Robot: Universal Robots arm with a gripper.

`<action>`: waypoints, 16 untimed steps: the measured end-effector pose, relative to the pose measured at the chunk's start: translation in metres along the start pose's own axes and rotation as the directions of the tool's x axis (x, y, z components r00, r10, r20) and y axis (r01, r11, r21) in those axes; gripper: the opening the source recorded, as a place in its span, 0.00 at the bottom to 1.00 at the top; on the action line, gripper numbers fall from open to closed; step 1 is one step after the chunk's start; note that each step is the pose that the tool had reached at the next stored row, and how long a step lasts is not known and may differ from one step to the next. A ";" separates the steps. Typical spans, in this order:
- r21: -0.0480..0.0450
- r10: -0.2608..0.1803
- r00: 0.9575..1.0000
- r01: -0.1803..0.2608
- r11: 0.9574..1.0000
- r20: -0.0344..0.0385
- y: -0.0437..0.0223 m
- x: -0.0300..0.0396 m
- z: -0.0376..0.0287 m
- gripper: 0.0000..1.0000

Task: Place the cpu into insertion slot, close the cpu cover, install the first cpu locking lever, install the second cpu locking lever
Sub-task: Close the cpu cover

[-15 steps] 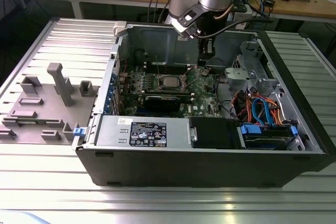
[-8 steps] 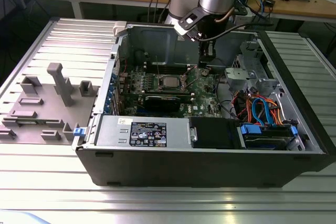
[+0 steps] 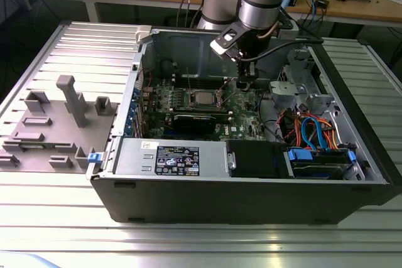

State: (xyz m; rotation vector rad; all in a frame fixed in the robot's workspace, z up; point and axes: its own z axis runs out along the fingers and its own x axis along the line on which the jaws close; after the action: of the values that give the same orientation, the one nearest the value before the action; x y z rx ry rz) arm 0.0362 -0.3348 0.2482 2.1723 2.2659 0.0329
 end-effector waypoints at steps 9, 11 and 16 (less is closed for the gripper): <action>0.000 0.000 1.000 0.000 1.000 0.000 -0.0009 0.0000 0.0001 0.11; 0.000 0.000 1.000 0.000 1.000 0.000 -0.0010 0.0001 0.0001 0.11; 0.000 0.000 1.000 0.000 1.000 0.000 -0.0095 0.0004 -0.0001 0.11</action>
State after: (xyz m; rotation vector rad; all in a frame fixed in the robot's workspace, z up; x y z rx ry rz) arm 0.0267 -0.3348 0.2481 2.1724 2.2658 0.0328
